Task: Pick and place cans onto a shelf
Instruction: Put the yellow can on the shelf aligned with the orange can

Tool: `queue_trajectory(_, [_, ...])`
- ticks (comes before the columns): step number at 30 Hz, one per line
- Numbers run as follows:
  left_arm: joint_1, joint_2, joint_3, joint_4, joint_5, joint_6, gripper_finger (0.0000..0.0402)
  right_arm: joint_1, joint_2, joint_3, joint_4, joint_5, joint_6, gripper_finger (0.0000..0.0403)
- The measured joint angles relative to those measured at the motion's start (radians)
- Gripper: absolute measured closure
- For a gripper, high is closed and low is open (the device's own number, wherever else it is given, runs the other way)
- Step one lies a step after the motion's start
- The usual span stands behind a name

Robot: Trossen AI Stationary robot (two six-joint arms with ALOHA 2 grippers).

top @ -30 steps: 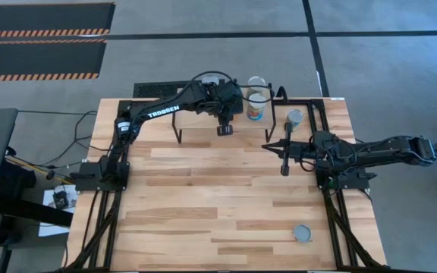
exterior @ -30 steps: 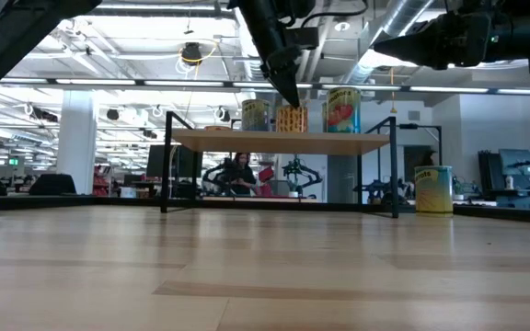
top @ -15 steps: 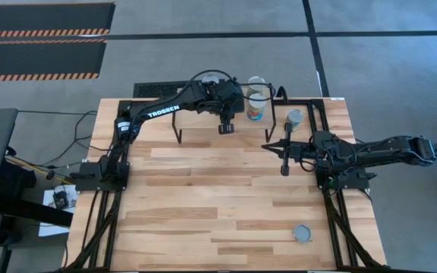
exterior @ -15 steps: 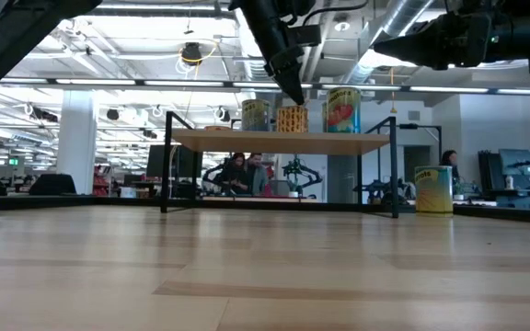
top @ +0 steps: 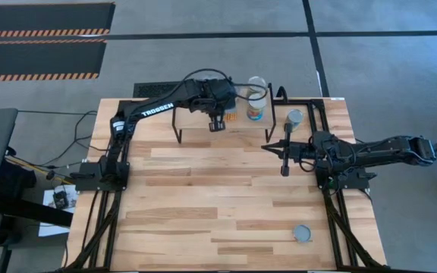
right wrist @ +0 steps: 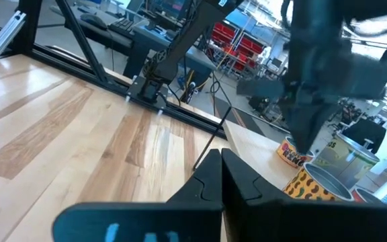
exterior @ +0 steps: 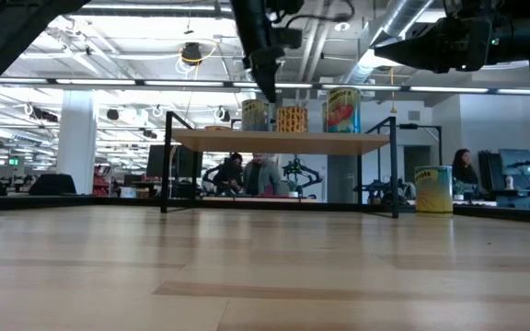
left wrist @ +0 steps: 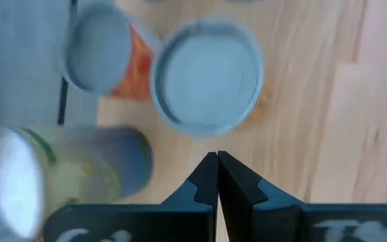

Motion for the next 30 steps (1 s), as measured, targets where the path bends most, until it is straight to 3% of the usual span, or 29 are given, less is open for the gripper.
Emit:
queue_trajectory(7, [0.011,0.002,-0.093,0.086,-0.007,-0.013,0.0401,0.000,0.000,0.000,-0.004,0.001,-0.001,0.0393])
queue_trajectory(30, [0.022,0.002,-0.095,0.173,0.027,-0.007,0.0401,0.000,0.000,0.000,-0.003,0.002,-0.002,0.0393])
